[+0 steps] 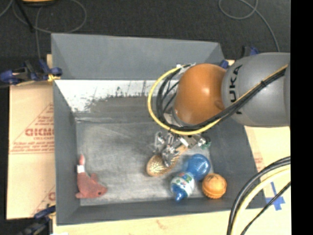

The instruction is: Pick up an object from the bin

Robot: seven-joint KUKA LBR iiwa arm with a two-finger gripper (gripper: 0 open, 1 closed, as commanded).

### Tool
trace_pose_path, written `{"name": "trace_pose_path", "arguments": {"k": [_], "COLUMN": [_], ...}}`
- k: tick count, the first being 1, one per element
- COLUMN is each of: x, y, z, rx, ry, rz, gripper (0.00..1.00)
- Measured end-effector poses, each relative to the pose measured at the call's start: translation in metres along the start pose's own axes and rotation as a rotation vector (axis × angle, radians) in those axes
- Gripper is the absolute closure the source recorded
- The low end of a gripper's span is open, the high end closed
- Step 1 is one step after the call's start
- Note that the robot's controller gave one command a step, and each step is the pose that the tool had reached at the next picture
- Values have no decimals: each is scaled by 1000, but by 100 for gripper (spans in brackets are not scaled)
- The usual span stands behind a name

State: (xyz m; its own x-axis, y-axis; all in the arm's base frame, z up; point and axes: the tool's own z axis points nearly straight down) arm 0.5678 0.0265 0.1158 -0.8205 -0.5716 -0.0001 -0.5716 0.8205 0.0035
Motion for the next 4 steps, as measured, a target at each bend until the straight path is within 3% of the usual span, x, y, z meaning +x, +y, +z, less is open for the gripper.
{"name": "trace_pose_path", "arguments": {"k": [1, 2, 3, 4], "x": [14, 5, 9, 9], "y": [-11, -2, 3, 3], "z": [-62, -122, -10, -14], "rx": [3, 5, 0, 3], "ry": [1, 0, 0, -4], "rz": [-26, -20, -60, -59], "gripper": [100, 100, 0, 0]}}
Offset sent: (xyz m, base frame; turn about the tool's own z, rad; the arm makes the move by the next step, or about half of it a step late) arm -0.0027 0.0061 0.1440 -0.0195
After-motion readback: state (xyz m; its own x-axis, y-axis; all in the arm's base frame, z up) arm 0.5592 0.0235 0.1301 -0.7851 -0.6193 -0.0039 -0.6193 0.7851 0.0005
